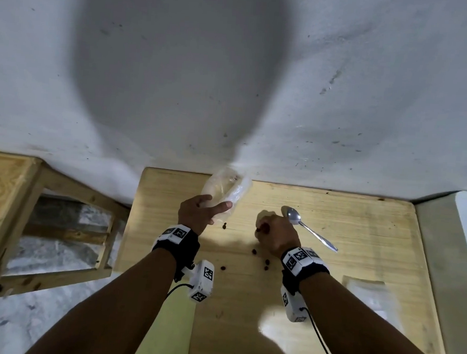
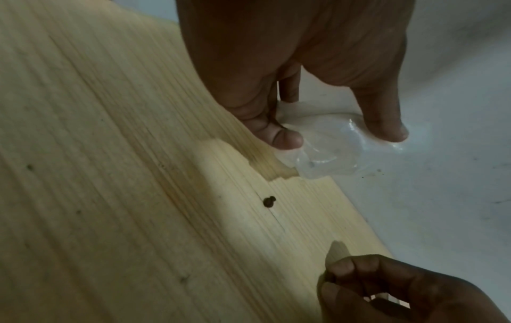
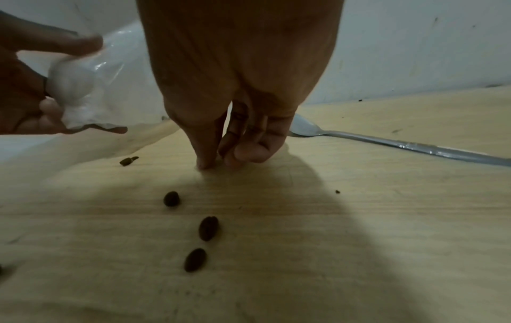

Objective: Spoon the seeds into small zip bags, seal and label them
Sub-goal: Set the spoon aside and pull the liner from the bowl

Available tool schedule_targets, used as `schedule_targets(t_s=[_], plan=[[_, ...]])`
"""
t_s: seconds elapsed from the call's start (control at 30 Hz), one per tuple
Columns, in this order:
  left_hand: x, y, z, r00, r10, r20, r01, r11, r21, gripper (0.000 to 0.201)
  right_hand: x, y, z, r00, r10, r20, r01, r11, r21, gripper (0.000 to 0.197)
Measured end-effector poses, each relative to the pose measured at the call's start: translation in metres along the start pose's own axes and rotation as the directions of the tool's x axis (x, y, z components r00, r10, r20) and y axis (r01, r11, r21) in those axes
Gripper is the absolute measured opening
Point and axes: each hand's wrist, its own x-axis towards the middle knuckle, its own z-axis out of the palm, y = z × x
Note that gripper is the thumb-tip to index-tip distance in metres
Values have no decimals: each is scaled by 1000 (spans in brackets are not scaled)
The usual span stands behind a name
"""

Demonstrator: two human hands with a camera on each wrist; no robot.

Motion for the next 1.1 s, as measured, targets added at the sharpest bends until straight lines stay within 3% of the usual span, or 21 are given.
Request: schedule_targets(t_s=[0.07,0.13,0.23,0.3,0.4,0.47,0.57,0.63,0.77,0.87,0.93,1.03,1.1], plan=[[0,-2,1,1000,4,-8,-4,1000,-1,71,-6,-3,-1,998,-46,-32,48,997,55,3],[0,-3,0,1000,11,-21,-10,1000,11,72,-17,-6,-4,994,-50,-98,77,952,296,14],[-1,-3,-2,1000,12,-28,-11,999,39,72,-36,-1,-8,985,173,-21,-116,742,660,22],[-3,-2,-3,1000,10,-25,-9,999,53,69,-46,11,-8,971,238,27,-190,697,692,28],[-7,-1,-4,1000,15,-19,-14,998,54,67,-57,29,-1,957,291,2,-218,712,668,39],[-8,-2,-5,1000,23,-21,-22,998,55,68,-62,39,6,960,273,-58,-195,804,561,35],[-10,-4,-9,999,35,-19,-33,997,66,70,-74,43,16,986,65,-154,9,900,436,23],[-10,-7,-12,999,44,-27,-42,997,62,71,-80,41,20,973,30,-229,71,905,420,20],[-9,-13,-18,997,57,-50,-55,997,47,77,-84,54,16,850,231,-473,-67,938,339,17],[-11,-16,-20,997,65,-51,-63,997,34,74,-95,75,10,766,386,-515,-151,886,439,29],[-10,-17,-20,996,71,-50,-70,997,26,72,-106,92,9,729,479,-489,-199,832,518,25],[-9,-17,-17,996,73,-47,-71,997,34,72,-119,108,13,755,458,-470,-196,841,504,24],[-7,-16,-15,996,77,-42,-75,996,42,70,-127,110,13,808,393,-439,-177,873,455,26]])
